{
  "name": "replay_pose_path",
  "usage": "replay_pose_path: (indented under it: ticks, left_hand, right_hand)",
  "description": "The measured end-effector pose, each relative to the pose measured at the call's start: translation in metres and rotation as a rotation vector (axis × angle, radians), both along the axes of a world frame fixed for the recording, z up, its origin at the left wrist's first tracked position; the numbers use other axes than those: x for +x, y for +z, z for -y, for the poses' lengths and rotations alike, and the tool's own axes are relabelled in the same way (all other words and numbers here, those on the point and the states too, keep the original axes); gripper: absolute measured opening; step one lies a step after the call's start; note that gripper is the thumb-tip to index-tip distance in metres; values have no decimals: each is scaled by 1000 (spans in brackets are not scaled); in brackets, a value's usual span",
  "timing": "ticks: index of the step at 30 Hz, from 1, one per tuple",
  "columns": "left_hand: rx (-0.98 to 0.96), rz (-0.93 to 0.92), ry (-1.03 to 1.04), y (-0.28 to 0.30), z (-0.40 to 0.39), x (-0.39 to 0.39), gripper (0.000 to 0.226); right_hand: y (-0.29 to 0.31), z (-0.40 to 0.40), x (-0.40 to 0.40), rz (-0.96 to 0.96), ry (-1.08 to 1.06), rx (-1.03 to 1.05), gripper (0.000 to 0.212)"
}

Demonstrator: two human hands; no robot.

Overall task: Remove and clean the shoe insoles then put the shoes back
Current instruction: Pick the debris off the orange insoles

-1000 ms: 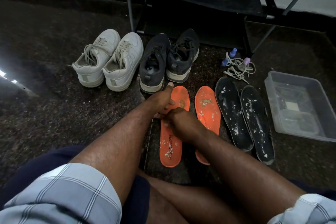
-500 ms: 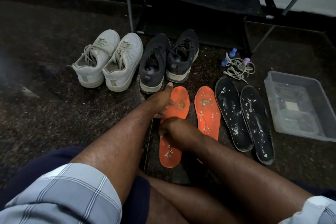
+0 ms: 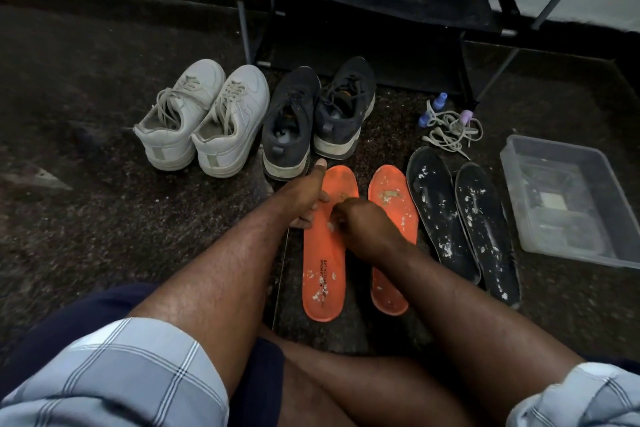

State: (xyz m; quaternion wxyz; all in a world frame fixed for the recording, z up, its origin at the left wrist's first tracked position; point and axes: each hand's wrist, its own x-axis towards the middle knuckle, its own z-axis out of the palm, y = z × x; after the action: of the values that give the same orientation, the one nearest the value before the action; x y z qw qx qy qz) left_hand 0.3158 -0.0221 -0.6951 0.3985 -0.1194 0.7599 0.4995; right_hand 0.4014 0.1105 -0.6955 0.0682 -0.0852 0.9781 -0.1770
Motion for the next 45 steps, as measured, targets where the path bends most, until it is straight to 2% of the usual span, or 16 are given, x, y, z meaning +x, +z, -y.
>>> replay_pose_path:
  ticks: [5,9,13,18,23,28,33,38,40,42,45]
  left_hand:
    - [-12,-1,-5,-1,0,-1,87]
    - [-11,-13,2,-3,0,0,86]
    - [0,-8,-1,-1,0,-1,85]
    - [-6,-19,-5,-3,0,-1,86]
    - [9,16,3,-2,-1,-2,85]
    - [1,-19,8,-3,0,-1,85]
    - [11,16,17,-1,0,-1,86]
    - [2,-13,21,0,0,0,84]
    - [0,-10,18,1,0,0,85]
    - [7,12,8,0,-1,-1,86]
    - [14,19,1,-1,0,0,88]
  right_hand:
    - [2,14,9,166,124,-44,19]
    - [4,3,2,16,-4,-14,17]
    - [3,16,10,132,104,-26,18]
    - [0,0,0,-16,-9,61,20]
    - [-3,17,7,77,139,49,23]
    - [4,-3,-2,-49,-27,112,13]
    - [-5,18,5,-9,133,56,15]
    - [-7,-10,-6,-119,-68,100,4]
    - [-10,-1,-3,-147,18,93,4]
    - [-11,14,1,-91,127,17,13]
    - [-6,10,-4,-106,95,-37,17]
